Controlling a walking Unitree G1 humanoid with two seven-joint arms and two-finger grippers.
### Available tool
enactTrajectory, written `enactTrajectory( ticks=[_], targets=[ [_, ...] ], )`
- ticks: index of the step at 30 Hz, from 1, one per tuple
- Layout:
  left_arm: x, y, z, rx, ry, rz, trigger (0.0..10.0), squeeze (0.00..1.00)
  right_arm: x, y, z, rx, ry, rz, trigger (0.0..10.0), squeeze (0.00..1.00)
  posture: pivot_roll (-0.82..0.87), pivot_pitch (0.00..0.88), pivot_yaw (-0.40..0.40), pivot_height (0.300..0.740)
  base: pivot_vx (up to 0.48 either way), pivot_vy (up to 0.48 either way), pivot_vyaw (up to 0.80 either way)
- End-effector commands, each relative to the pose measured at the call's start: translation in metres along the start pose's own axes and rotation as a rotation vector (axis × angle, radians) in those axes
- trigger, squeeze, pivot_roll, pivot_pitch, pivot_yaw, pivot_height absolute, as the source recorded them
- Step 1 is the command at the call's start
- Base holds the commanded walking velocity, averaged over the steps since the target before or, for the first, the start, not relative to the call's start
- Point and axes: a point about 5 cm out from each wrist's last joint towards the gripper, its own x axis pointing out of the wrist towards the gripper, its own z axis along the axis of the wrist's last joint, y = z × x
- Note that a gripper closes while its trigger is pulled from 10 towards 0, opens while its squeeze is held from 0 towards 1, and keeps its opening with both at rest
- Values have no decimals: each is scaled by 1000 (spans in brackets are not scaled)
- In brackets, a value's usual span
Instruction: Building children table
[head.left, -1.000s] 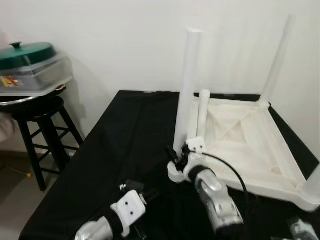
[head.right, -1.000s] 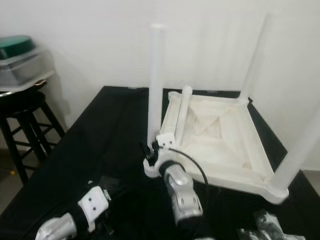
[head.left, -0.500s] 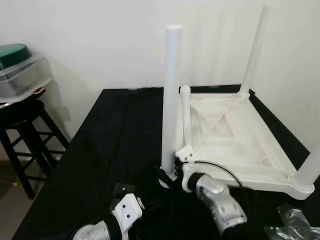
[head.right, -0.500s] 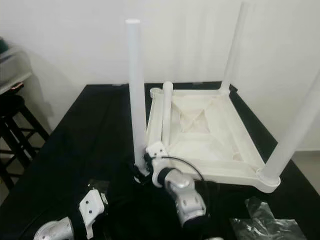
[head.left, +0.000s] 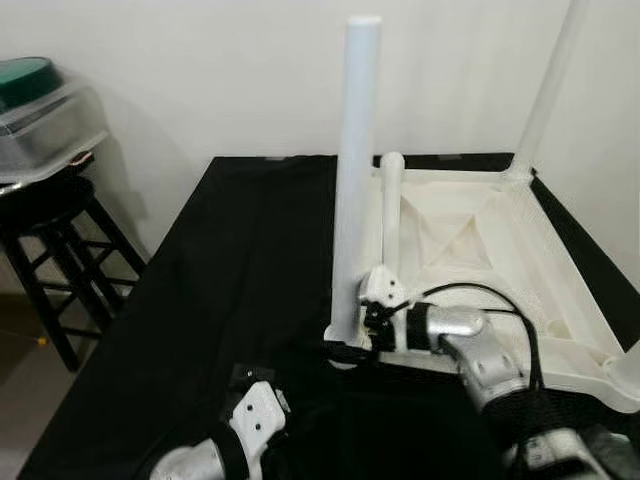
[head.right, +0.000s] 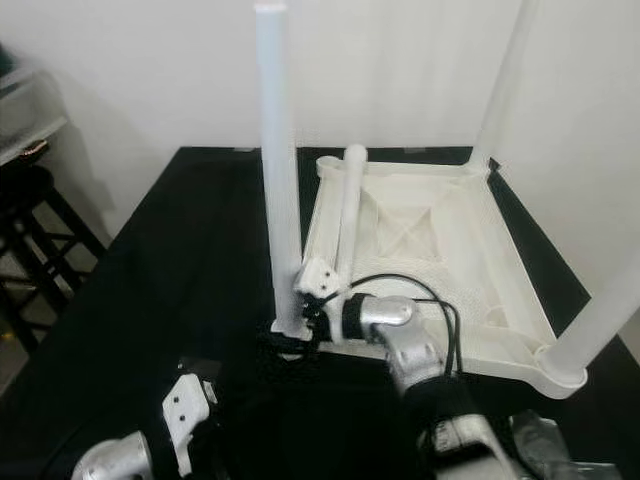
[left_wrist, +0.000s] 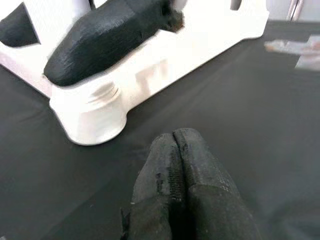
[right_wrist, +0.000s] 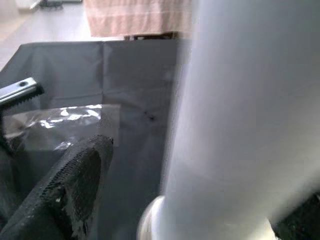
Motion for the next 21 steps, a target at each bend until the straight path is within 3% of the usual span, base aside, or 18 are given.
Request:
enactTrajectory(
  ticks=[1, 2, 3, 4, 11, 13, 18, 19, 20, 21],
  targets=[
    [-3, -1, 1, -19, -7, 10, 10000, 0, 0, -7, 7, 0, -32, 3, 10000, 0, 17, 0, -17, 740, 0, 0, 0],
    [-5, 0, 1, -22, -11, 16, 10000, 0, -2, -14, 13, 13, -52, -17, 4667, 0, 17, 0, -19, 740, 0, 0, 0],
    [-5, 0, 1, -22, -11, 16, 10000, 0, -2, -14, 13, 13, -52, -17, 4667, 0, 17, 0, -19, 740, 0, 0, 0],
    [-5, 1, 1, -27, -21, 28, 10000, 0, -4, -20, 16, 26, -71, -33, 0, 0, 18, 0, -21, 740, 0, 0, 0],
    [-7, 4, 3, -30, -36, 63, 10000, 0, -14, -23, 8, 96, -114, -31, 0, 0, 17, 0, -22, 740, 0, 0, 0],
    [-6, 4, 2, -28, -34, 64, 10000, 0, -20, -14, -9, 156, -139, -23, 0, 0, 5, 0, -13, 740, 0, 0, 0],
    [-6, 3, 2, -29, -30, 62, 10000, 0, -25, -5, -22, 211, -169, -6, 0, 0, -4, 0, -10, 740, 0, 0, 0],
    [-6, 3, 1, -23, -21, 56, 10000, 0, -21, 15, -44, 253, -146, -26, 0, 0, -13, 0, -5, 740, 0, 0, 0],
    [-6, 3, 1, -23, -21, 56, 10000, 0, -21, 15, -44, 253, -146, -26, 0, 0, -13, 0, -5, 740, 0, 0, 0],
    [-6, 3, 1, -22, -18, 55, 10000, 0, -14, 28, -58, 248, -75, -76, 0, 0, -14, 0, -6, 740, 0, 0, 0]
  ],
)
